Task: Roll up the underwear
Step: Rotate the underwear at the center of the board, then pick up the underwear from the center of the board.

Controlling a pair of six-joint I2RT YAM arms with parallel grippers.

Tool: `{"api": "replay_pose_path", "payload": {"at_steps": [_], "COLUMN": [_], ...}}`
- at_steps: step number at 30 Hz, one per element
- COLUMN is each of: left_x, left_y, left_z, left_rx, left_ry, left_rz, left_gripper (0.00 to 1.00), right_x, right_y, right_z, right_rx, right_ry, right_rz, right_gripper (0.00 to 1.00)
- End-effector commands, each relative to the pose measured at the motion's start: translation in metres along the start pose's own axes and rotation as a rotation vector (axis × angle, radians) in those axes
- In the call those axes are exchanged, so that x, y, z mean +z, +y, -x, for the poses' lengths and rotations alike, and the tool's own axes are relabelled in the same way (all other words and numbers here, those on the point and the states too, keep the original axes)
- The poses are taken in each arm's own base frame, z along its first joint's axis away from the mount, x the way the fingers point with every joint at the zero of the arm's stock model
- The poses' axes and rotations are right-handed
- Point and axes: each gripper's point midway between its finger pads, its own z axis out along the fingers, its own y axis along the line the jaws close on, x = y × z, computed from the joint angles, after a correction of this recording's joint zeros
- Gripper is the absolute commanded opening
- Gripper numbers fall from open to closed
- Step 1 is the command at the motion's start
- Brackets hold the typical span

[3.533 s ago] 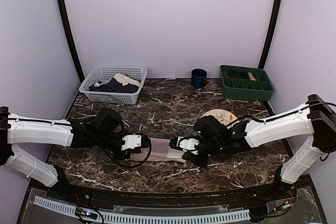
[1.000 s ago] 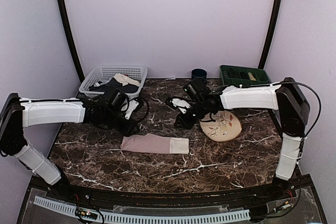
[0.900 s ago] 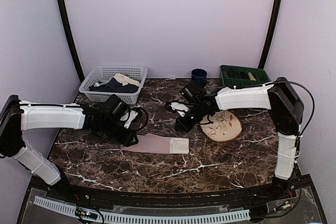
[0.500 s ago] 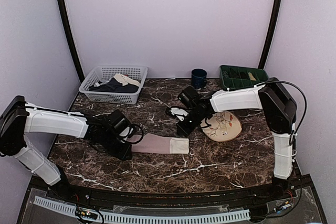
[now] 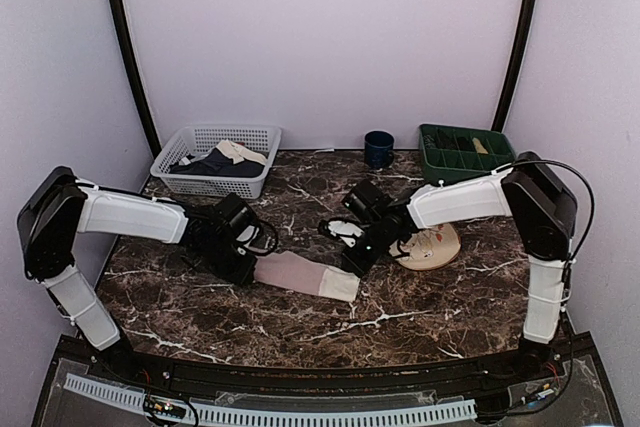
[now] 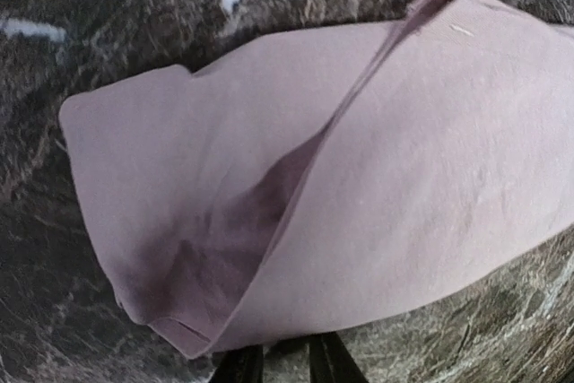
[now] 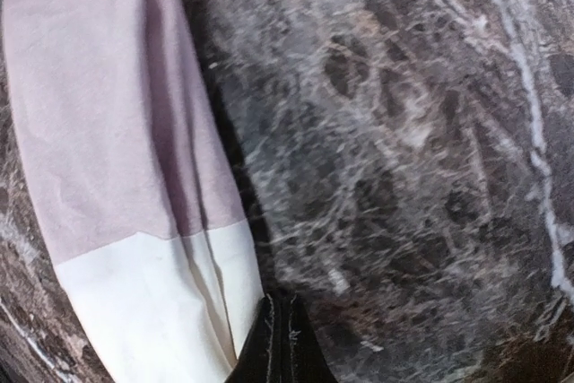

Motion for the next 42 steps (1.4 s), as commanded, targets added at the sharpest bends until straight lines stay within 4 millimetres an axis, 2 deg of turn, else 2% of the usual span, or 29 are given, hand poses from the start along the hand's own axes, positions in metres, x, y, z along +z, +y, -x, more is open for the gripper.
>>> {"api": "replay_pose_path", "payload": {"at_steps": [1, 3, 6, 8, 12, 15, 18, 22, 24, 28, 30, 33, 37, 42], "left_x": [0.007, 0.010, 0.017, 0.021, 0.025, 0.023, 0.017, -0.001, -0.017, -0.051, -0.066, -0.086, -0.104, -0.101], "left_y": [0.008, 0.002, -0.007, -0.011, -0.023, -0.032, -0.035, -0.032, -0.031, -0.039, -0.042, -0.055, -0.090, -0.113], "left_z": [0.032, 0.047, 0.066, 0.078, 0.096, 0.103, 0.103, 0.094, 0.089, 0.069, 0.059, 0.035, 0.003, -0.025], "left_rx": [0.083, 0.138, 0.195, 0.216, 0.235, 0.246, 0.249, 0.240, 0.239, 0.257, 0.282, 0.421, 0.604, 0.706], "left_ry": [-0.026, -0.033, -0.041, -0.049, -0.065, -0.078, -0.073, -0.097, -0.141, -0.254, -0.320, -0.427, -0.543, -0.583], "left_rz": [0.021, 0.006, -0.024, -0.039, -0.106, -0.162, -0.181, -0.189, -0.196, -0.273, -0.286, -0.262, -0.329, -0.384], "left_gripper": [0.21, 0.21, 0.20, 0.20, 0.20, 0.20, 0.20, 0.25, 0.29, 0.46, 0.48, 0.50, 0.50, 0.51], "right_x": [0.007, 0.007, 0.012, 0.015, 0.020, 0.023, 0.020, 0.004, -0.012, -0.045, -0.056, -0.063, -0.064, -0.054], "right_y": [0.033, 0.047, 0.073, 0.092, 0.123, 0.133, 0.131, 0.122, 0.118, 0.113, 0.116, 0.127, 0.143, 0.152], "right_z": [-0.053, -0.056, -0.071, -0.071, -0.060, -0.056, -0.061, -0.063, -0.054, -0.024, -0.007, 0.016, 0.039, 0.049], "right_rx": [0.029, 0.029, 0.033, 0.029, 0.026, 0.019, 0.016, 0.021, 0.028, 0.039, 0.054, 0.067, 0.080, 0.034], "right_ry": [0.136, 0.134, 0.152, 0.142, 0.110, 0.107, 0.112, 0.089, 0.043, -0.078, -0.128, -0.163, -0.177, -0.127], "right_rz": [0.099, 0.136, 0.198, 0.250, 0.346, 0.375, 0.363, 0.337, 0.335, 0.362, 0.404, 0.490, 0.606, 0.673], "right_gripper": [0.00, 0.00, 0.00, 0.00, 0.00, 0.00, 0.00, 0.00, 0.00, 0.07, 0.09, 0.11, 0.11, 0.11]}}
